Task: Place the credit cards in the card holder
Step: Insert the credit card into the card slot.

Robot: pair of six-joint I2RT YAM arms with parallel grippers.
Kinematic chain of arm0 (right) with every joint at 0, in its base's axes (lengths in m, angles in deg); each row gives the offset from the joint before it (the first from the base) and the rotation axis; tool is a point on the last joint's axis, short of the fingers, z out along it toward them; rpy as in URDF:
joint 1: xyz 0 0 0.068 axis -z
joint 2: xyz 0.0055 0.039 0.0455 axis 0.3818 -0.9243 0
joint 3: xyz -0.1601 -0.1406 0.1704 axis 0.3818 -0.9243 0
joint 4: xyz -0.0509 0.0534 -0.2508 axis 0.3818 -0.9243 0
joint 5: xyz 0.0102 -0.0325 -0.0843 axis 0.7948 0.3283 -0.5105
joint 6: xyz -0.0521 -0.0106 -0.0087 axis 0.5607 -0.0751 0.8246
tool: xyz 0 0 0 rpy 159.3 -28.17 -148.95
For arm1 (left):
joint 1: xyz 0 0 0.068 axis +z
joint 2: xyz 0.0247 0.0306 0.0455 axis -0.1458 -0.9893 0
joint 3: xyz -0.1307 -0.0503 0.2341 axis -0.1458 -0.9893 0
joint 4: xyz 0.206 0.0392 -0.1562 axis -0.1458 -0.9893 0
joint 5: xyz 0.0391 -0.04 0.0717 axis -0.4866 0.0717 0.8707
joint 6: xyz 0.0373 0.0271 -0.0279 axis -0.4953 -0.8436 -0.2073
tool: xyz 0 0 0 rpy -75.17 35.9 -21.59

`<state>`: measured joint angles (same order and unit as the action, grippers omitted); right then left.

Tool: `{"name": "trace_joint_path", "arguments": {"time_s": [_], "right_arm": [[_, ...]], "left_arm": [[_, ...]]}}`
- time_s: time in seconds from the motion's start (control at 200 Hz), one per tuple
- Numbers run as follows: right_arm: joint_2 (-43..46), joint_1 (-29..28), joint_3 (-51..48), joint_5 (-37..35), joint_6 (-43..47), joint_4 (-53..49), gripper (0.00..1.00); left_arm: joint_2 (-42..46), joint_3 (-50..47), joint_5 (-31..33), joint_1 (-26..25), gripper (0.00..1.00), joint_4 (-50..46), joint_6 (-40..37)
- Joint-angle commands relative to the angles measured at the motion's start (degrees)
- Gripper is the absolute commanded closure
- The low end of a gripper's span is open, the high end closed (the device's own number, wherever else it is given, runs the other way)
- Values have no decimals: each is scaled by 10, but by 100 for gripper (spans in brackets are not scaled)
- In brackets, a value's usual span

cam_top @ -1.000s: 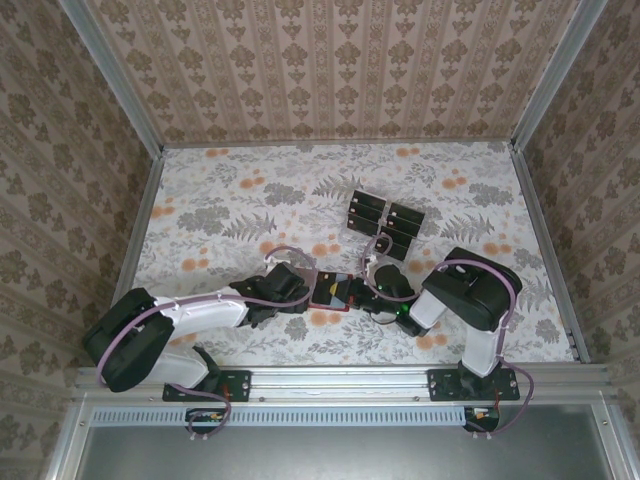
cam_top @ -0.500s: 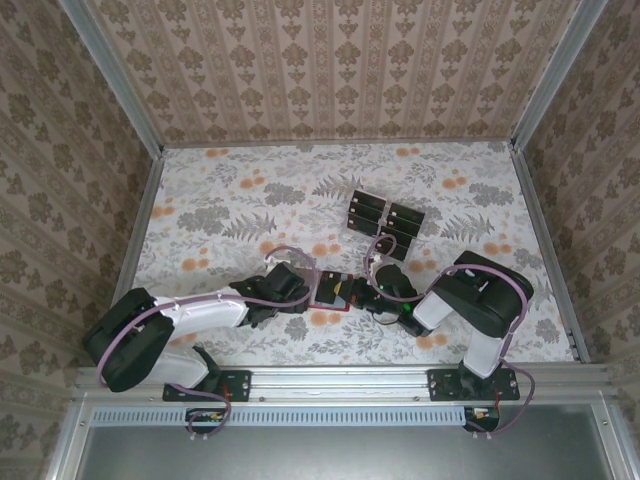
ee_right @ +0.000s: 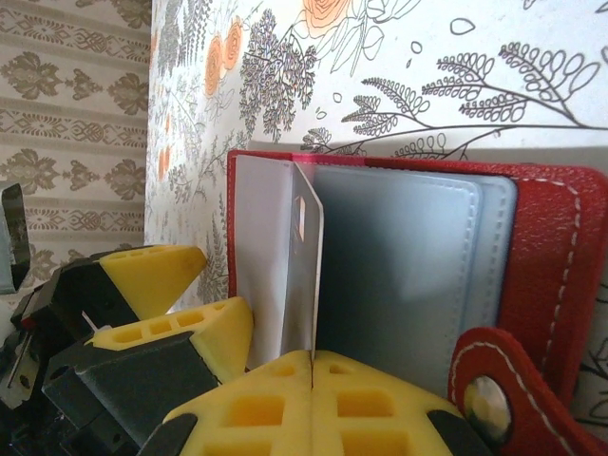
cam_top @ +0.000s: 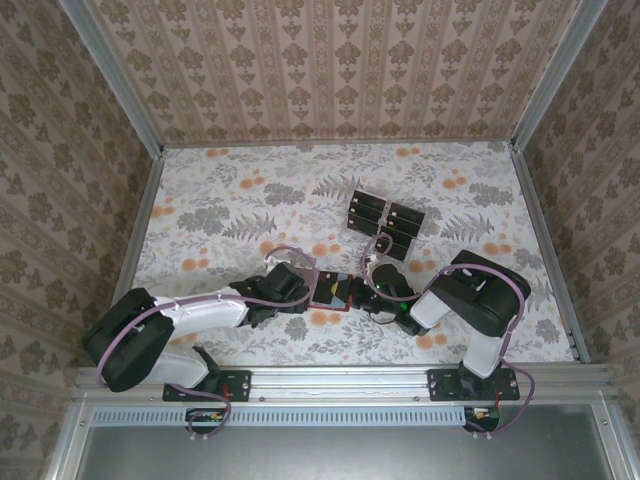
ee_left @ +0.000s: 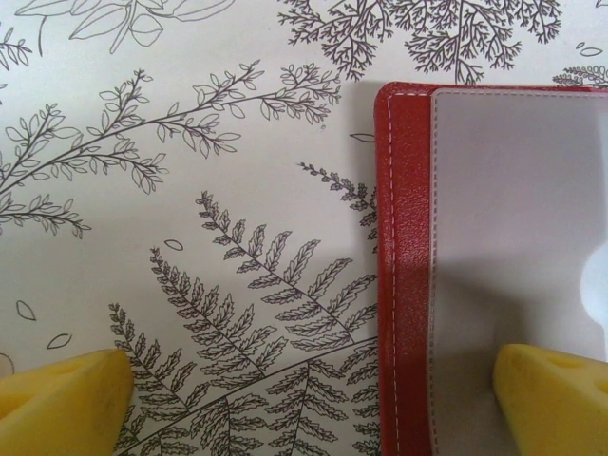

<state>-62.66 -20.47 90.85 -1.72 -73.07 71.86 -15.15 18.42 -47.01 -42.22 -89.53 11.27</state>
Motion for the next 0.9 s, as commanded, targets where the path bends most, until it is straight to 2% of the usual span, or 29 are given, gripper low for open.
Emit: {"name": "trace_joint_path", "arguments": {"time_s": [0.0, 0.51, 0.895], "right_arm": [[-10, -5, 8, -7, -1, -20, 100], [-5, -18, -14, -57, -36, -12, 100], [-13, -19, 5, -31, -42, -32, 100]], "left_arm": [[-6, -13, 9, -2, 0, -25, 6], [-5, -14, 9, -2, 0, -25, 6], [-5, -14, 11, -2, 0, -27, 5]]}}
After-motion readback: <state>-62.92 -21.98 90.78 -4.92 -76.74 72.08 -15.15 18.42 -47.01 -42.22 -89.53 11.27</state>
